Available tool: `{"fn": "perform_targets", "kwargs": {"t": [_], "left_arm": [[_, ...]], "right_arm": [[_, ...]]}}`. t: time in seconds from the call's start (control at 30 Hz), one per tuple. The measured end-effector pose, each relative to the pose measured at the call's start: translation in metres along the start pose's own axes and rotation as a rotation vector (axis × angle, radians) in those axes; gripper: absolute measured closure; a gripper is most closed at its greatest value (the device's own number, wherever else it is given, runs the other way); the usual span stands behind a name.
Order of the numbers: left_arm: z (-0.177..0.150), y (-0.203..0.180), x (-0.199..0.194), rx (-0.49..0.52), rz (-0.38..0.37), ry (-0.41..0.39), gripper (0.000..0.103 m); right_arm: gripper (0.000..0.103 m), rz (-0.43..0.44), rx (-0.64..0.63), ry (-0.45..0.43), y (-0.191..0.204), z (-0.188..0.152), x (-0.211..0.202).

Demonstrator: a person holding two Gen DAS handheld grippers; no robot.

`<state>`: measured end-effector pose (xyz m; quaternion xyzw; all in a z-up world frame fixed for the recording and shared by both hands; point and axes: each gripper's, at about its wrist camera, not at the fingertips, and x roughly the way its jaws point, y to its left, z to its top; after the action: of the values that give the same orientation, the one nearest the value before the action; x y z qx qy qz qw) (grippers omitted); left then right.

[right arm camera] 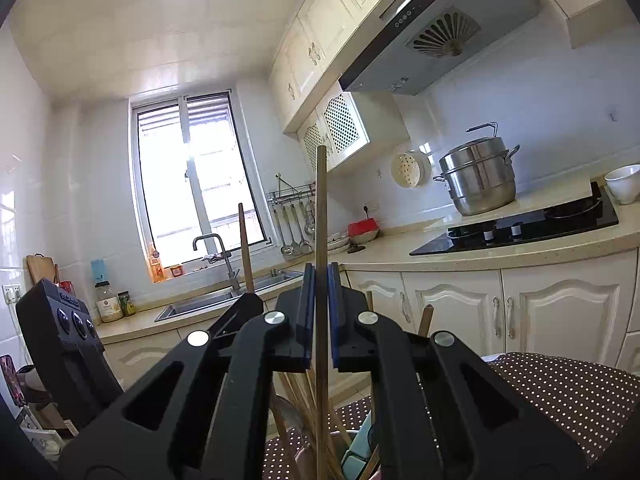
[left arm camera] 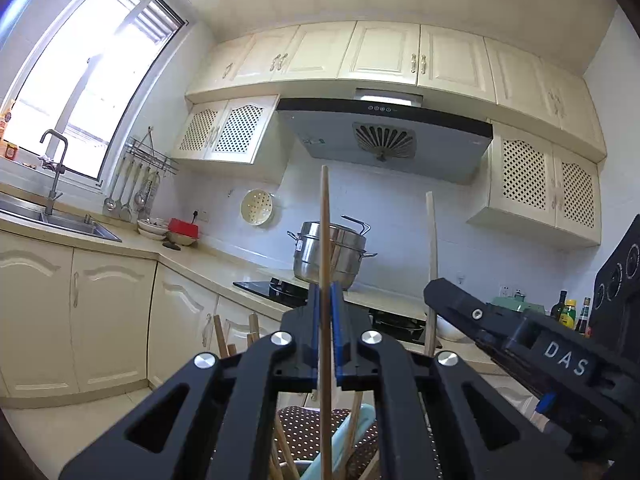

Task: Organize utensils
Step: 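Carry both chopsticks over the pink cup and lower them in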

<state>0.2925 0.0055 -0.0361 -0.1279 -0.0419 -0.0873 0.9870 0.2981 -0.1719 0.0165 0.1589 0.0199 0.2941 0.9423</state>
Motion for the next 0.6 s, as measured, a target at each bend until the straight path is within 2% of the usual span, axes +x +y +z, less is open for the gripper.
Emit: {"fn": "perform_targets", "kwargs": {"t": [0.1,0.33,0.6], "left_arm": [[-0.011,0.002,0.009,0.013,0.001,-0.013,0.097],[-0.034,0.007,0.017,0.032,0.013,0.034,0.097],[-0.048,0.01,-0.001,0.061,0.022,0.103,0.097]], "right_arm": [[0.096,-0.005,0.003,-0.017,-0.004,-0.003,0.006],[0.096,-0.009,0.007,-0.039,-0.01,-0.008,0.018],[0.096,-0.016,-0.039,0.006,-0.003,-0.026,0.024]]}}
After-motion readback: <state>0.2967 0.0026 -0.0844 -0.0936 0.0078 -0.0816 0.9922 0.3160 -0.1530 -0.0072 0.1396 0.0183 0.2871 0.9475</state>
